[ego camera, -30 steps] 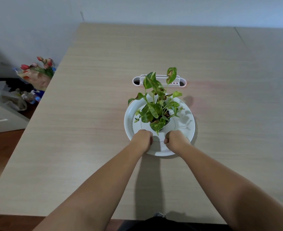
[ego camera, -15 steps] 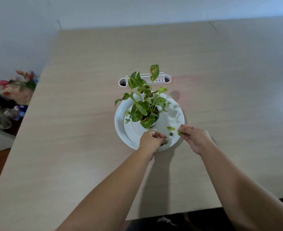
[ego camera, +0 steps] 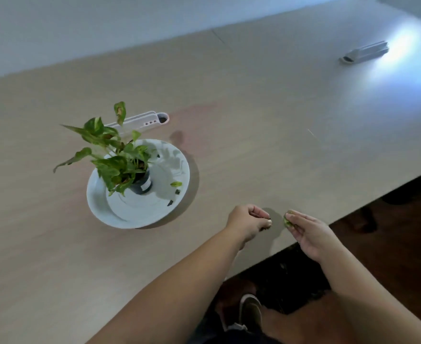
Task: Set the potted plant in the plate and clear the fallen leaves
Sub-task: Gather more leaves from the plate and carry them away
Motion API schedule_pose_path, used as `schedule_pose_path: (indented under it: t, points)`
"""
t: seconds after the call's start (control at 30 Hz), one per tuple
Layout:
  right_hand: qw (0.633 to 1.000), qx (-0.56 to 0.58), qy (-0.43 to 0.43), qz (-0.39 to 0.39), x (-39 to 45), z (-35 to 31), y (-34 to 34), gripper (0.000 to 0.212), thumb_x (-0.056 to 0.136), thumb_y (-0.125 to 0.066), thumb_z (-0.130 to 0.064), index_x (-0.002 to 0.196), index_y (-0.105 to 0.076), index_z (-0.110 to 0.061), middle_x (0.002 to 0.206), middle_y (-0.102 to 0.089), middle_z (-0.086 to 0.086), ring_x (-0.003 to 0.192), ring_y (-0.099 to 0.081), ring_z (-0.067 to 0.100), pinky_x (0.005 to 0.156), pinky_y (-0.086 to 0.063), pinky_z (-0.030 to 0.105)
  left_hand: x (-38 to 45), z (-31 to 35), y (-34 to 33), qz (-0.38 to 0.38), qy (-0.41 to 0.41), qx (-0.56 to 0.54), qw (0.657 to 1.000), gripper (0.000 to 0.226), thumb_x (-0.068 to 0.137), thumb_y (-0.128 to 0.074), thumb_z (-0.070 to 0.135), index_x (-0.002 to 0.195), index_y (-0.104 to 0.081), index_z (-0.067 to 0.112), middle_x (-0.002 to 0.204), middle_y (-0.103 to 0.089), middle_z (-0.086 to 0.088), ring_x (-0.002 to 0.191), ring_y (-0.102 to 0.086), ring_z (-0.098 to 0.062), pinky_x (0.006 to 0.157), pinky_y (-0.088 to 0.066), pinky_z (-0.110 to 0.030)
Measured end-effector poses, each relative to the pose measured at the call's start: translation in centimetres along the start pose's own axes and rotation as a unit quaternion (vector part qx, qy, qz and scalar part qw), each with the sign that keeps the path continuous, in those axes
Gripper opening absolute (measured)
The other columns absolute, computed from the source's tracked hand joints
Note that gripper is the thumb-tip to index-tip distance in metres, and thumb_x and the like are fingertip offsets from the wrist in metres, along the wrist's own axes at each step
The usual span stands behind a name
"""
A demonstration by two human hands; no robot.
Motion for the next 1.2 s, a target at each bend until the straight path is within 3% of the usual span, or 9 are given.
schedule_pose_path:
  t: [0.1, 0.23, 0.53, 0.63, 0.7, 0.8, 0.93, 1.1, 1.2]
  points:
    - [0.999, 0.026, 0.004, 0.039, -0.4, -0.5, 6.0, 0.011, 0.083, -0.06, 0.011, 0.09, -0.064, 0.003, 0.062, -0.073, 0.004, 0.059, -0.071, 0.01, 0.056, -0.057, 0.017, -0.1, 0.1, -5.6, -0.019, -0.014, 0.049, 0.999, 0.022, 0.071, -0.077, 0.004, 0.064, -0.064, 0.021, 0.069, -0.067, -0.004, 0.071, -0.065, -0.02, 0.081, -0.058, -0.038]
    - [0.995, 0.06, -0.01, 0.076, -0.1, -0.3, 12.7, 0.012, 0.081, -0.061, 0.014, 0.09, -0.063, 0.007, 0.062, -0.073, 0.009, 0.057, -0.071, 0.014, 0.054, -0.057, 0.018, 0.0, 0.4, -11.8, -0.04, -0.035, 0.118, 0.992, 0.022, 0.072, -0.079, 0.01, 0.064, -0.063, 0.024, 0.061, -0.061, 0.009, 0.052, -0.056, 0.001, 0.057, -0.047, -0.012]
    - [0.978, 0.038, -0.035, 0.202, 1.9, 1.7, 21.8, 0.019, 0.082, -0.066, 0.008, 0.1, -0.065, 0.012, 0.088, -0.067, 0.021, 0.073, -0.067, 0.024, 0.056, -0.059, 0.02, 2.3, -2.5, -20.4, -0.07, -0.007, 0.188, 0.98, 0.014, 0.07, -0.08, 0.018, 0.072, -0.068, 0.024, 0.079, -0.072, 0.0, 0.079, -0.07, -0.018, 0.076, -0.058, -0.033]
    - [0.97, 0.013, -0.048, 0.239, 2.7, 2.4, 23.5, 0.02, 0.087, -0.062, 0.002, 0.105, -0.067, 0.006, 0.102, -0.067, 0.02, 0.08, -0.065, 0.022, 0.069, -0.059, 0.024, 3.3, -3.6, -22.0, -0.071, 0.01, 0.2, 0.977, 0.014, 0.071, -0.08, 0.022, 0.079, -0.069, 0.024, 0.086, -0.073, -0.001, 0.084, -0.07, -0.019, 0.081, -0.059, -0.037]
    - [0.966, 0.001, -0.066, 0.249, 3.0, 2.4, 24.0, 0.021, 0.091, -0.057, -0.005, 0.109, -0.068, -0.005, 0.116, -0.064, 0.015, 0.097, -0.063, 0.025, 0.087, -0.055, 0.033, 3.8, -4.1, -23.0, -0.079, 0.016, 0.205, 0.975, 0.02, 0.074, -0.079, 0.029, 0.091, -0.069, 0.022, 0.094, -0.072, 0.001, 0.089, -0.069, -0.018, 0.084, -0.058, -0.036]
    - [0.971, -0.003, -0.085, 0.223, 2.8, 2.0, 23.8, 0.032, 0.096, -0.049, -0.015, 0.127, -0.058, -0.012, 0.128, -0.057, 0.006, 0.121, -0.053, 0.028, 0.1, -0.042, 0.038, 4.3, -4.4, -23.6, -0.073, 0.017, 0.211, 0.975, 0.035, 0.078, -0.076, 0.038, 0.106, -0.068, 0.02, 0.104, -0.07, 0.002, 0.097, -0.065, -0.016, 0.087, -0.054, -0.032]
    - [0.975, -0.004, -0.095, 0.203, 2.5, 1.8, 24.0, 0.041, 0.099, -0.045, -0.021, 0.14, -0.046, -0.016, 0.144, -0.046, 0.012, 0.131, -0.045, 0.031, 0.109, -0.033, 0.04, 4.2, -3.7, -23.6, -0.065, 0.013, 0.186, 0.98, 0.032, 0.084, -0.07, 0.036, 0.111, -0.067, 0.019, 0.106, -0.069, 0.003, 0.09, -0.065, -0.012, 0.075, -0.049, -0.024]
    - [0.978, -0.015, -0.065, 0.199, 2.3, 1.2, 22.9, 0.036, 0.099, -0.044, -0.02, 0.132, -0.053, -0.01, 0.134, -0.054, 0.017, 0.12, -0.055, 0.031, 0.105, -0.039, 0.038, 3.5, -2.3, -21.9, -0.074, -0.013, 0.143, 0.987, 0.017, 0.085, -0.069, 0.027, 0.101, -0.067, 0.023, 0.099, -0.07, 0.002, 0.091, -0.067, -0.015, 0.081, -0.053, -0.031]
    - [0.98, -0.047, -0.008, 0.193, 2.1, -0.1, 20.6, 0.029, 0.096, -0.042, -0.014, 0.117, -0.063, -0.009, 0.109, -0.065, 0.012, 0.099, -0.062, 0.024, 0.085, -0.05, 0.03, 3.1, -1.2, -19.5, -0.052, -0.03, 0.1, 0.993, 0.009, 0.082, -0.07, 0.024, 0.089, -0.067, 0.028, 0.09, -0.071, 0.003, 0.081, -0.064, -0.017, 0.081, -0.054, -0.035]
Point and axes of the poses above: each hand's wrist, its own x-axis towards the middle knuckle, its own y-axis out of the back of the hand, z = x × y, the point moved 5 cm from there along x, towards the middle knuckle
